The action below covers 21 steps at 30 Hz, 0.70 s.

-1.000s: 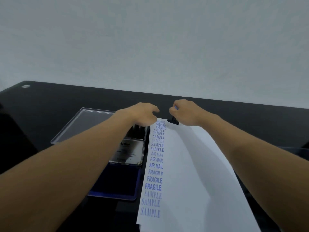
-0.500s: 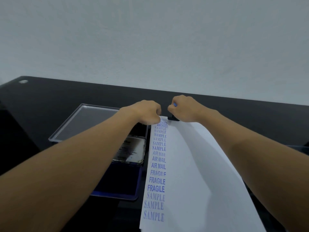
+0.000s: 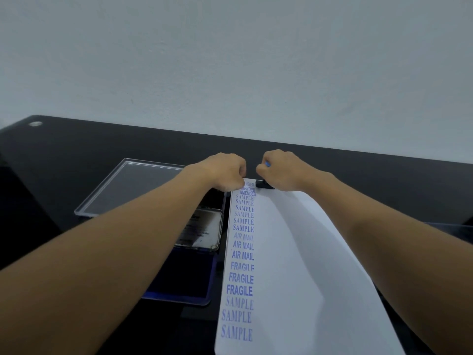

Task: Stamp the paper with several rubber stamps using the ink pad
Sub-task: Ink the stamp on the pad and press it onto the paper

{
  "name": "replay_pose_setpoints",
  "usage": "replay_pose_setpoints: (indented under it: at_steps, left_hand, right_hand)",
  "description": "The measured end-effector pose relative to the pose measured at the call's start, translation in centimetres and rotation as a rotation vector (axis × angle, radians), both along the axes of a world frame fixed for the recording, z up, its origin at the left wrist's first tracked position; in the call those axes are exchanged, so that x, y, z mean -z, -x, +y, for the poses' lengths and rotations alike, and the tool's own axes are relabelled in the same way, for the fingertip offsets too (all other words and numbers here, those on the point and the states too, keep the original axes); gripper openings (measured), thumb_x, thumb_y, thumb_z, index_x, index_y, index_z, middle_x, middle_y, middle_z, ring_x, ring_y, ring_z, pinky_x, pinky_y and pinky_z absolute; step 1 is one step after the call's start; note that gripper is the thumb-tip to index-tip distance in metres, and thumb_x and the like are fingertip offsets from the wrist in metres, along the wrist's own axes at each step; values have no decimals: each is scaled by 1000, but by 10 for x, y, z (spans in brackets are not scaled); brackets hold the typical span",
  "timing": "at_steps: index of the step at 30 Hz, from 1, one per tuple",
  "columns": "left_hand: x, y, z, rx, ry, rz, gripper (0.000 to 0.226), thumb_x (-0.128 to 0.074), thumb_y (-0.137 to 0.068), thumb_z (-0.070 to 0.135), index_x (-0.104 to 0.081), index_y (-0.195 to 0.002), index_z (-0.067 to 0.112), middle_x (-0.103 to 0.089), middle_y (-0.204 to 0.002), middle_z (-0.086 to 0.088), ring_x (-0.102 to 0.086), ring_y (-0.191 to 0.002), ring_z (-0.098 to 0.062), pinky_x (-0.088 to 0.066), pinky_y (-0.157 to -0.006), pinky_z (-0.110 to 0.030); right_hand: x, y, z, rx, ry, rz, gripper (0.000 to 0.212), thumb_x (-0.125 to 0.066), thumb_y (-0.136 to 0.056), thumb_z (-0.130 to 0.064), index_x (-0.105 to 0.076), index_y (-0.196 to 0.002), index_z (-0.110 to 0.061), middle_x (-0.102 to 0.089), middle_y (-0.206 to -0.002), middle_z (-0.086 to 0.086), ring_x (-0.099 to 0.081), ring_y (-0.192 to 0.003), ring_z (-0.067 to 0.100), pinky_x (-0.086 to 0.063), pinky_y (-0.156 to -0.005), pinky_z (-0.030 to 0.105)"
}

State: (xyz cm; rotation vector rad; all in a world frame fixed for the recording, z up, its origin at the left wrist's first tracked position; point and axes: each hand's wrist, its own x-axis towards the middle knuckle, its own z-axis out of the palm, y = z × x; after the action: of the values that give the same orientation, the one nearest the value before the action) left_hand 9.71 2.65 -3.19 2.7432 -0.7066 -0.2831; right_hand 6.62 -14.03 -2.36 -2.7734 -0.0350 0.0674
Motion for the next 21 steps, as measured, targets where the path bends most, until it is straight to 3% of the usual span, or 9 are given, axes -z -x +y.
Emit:
replay_pose_setpoints:
  at_steps: [4, 13, 21]
  left_hand:
    - [2, 0, -1, -12, 6, -3, 17, -57, -89, 18, -57, -104, 26, -57, -106, 4, -56, -95, -19, -40, -70, -28]
    - [4, 0, 1, -18, 15, 21, 15, -60, -88, 24, -53, -99, 30, -55, -97, 10, -56, -92, -16, -41, -71, -30]
    - [1, 1, 2, -15, 10, 22, 18, -62, -88, 26, -56, -105, 29, -56, -101, 10, -56, -93, -15, -38, -65, -28]
  right_hand:
    - [6, 0, 0, -6, 7, -2, 18, -45, -96, -30, -47, -82, -19, -58, -89, 4, -51, -72, 19, -39, -61, 33]
    - [15, 3, 3, 11, -40, -27, 15, -44, -98, -27, -42, -87, -18, -59, -92, 8, -52, -77, 24, -40, -63, 36]
    - [16, 6, 3, 16, -50, -27, 18, -45, -99, -27, -38, -83, -21, -58, -86, 8, -48, -67, 20, -38, -58, 34]
